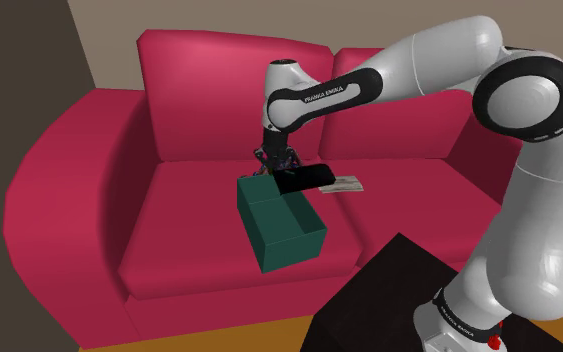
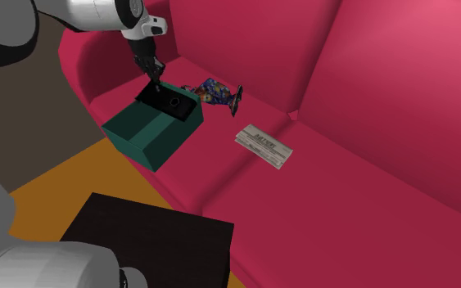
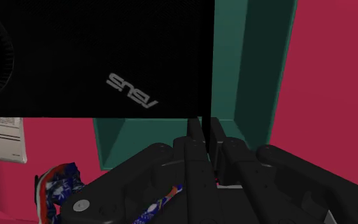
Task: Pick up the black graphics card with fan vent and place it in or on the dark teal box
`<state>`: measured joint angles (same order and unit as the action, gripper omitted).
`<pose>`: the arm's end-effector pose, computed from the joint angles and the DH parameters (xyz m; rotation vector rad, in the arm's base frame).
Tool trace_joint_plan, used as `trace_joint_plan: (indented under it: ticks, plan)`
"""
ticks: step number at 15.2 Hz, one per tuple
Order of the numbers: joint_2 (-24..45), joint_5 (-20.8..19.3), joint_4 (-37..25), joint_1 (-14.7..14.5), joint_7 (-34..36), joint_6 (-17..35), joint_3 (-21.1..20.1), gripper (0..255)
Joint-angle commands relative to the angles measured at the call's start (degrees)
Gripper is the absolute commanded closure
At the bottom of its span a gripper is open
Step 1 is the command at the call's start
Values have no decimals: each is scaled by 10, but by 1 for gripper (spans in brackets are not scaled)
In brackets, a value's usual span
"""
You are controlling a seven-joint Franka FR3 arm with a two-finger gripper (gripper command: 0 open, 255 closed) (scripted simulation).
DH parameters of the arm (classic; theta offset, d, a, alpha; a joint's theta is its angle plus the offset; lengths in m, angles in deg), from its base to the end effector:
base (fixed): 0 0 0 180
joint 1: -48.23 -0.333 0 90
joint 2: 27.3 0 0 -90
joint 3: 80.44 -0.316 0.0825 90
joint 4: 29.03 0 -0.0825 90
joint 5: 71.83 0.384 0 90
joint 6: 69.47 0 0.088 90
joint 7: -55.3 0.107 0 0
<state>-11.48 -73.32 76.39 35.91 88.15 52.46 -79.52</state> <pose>0.6137 0.1232 0.3800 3.0709 -0.5590 0.0330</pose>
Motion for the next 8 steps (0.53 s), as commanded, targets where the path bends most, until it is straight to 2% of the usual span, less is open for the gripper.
trace_joint_plan:
  ticks: [1, 6, 8]
  plan:
    - [17, -2, -27, -13, 22, -11, -7, 255]
    - [71, -9, -108, -48, 74, -40, -22, 255]
    - [76, -9, -101, -49, 74, -26, -22, 255]
